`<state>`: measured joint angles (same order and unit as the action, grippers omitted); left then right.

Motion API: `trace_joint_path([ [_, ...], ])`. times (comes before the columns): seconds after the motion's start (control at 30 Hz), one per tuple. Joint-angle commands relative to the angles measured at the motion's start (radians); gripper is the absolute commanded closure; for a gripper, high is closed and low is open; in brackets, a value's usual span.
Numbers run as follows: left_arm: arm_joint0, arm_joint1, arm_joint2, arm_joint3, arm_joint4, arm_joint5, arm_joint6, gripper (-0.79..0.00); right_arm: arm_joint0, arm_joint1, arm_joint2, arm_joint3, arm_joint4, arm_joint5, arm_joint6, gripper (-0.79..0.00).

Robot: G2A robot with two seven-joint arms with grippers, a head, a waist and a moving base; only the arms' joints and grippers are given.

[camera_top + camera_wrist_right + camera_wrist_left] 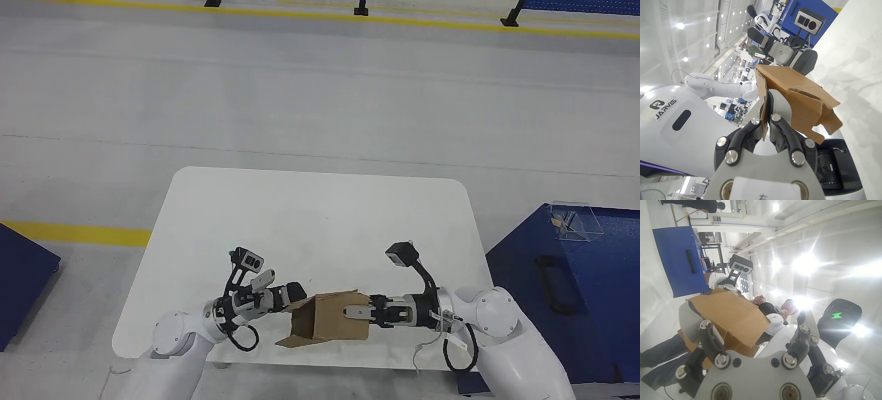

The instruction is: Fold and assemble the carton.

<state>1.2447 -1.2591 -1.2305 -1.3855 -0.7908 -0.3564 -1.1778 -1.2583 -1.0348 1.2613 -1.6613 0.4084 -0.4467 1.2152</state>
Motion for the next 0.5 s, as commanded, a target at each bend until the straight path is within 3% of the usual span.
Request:
trace_joint_path([
  [0.0, 0.000, 0.000, 0.000, 0.000, 0.000, 0.000, 0.000, -0.785, 0.000, 0.000, 0.000, 0.000, 0.000, 0.000, 0.000, 0.000],
  [0.13, 0.000, 0.002, -0.004, -0.007, 0.022, 0.006, 0.014, -0.785, -0.003, 0.000, -0.001, -0.006, -0.013, 0.009, -0.016, 0.000],
  [0.37, 0.035, 0.034, -0.092, -0.105, 0.312, 0.027, 0.117, -0.785, -0.005, 0.010, 0.033, -0.023, -0.021, 0.101, -0.022, 0.000],
  [0.47, 0.057, 0.047, -0.103, -0.159, 0.438, 0.056, 0.097, -0.785, -0.004, 0.014, 0.039, -0.030, -0.018, 0.128, -0.006, 0.000],
])
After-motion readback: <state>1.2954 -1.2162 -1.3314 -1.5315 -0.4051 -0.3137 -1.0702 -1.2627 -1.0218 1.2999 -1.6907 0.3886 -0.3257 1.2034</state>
